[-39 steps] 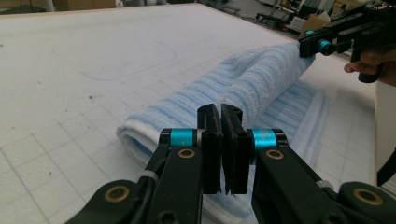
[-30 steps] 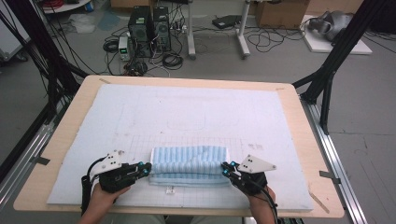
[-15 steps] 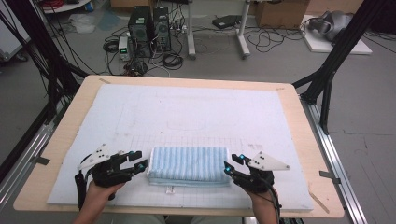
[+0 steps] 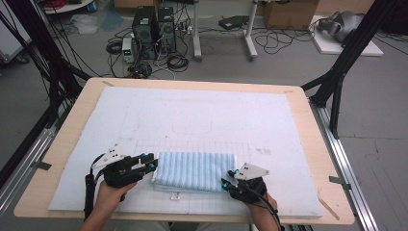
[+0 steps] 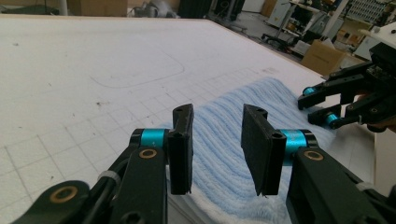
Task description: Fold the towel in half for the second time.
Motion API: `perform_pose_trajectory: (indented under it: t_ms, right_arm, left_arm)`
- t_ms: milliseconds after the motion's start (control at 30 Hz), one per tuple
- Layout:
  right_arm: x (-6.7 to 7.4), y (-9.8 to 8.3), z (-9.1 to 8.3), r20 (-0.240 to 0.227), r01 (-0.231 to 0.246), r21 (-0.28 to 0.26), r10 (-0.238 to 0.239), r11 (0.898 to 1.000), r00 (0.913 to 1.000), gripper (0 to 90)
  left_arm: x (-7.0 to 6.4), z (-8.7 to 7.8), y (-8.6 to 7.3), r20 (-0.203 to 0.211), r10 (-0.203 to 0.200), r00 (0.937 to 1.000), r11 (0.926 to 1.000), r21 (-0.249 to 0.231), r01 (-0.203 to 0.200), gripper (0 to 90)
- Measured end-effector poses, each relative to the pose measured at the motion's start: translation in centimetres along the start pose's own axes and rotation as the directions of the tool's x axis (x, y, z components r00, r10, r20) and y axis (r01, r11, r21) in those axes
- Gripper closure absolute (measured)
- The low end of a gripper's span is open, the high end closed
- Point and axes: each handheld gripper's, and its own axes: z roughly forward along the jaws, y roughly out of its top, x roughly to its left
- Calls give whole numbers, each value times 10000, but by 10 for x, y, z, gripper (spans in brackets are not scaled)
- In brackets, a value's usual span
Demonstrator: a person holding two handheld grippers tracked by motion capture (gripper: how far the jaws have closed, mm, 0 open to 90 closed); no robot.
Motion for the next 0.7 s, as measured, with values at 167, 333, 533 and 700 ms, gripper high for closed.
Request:
perform_pose_trajectory:
  t_ms: [167,333,533,700]
  right_arm:
    - [-8,0,-7,-244,-822,-770,805,9936,9965,551]
    - [-19,9,-10,119,-1167,-1333,1193,9842,9928,537]
    - [-21,12,7,230,-978,-697,996,9928,9948,542]
    - [-20,9,14,372,-725,-147,730,9973,9966,551]
  left_arm:
    - [-8,7,-5,348,438,9984,9935,1035,-472,694]
    - [-15,11,-11,487,726,9962,9723,2193,-816,725]
    - [-19,14,-17,445,880,9951,9487,3007,-974,716]
    - [-20,13,-21,465,893,9949,9476,3037,-992,710]
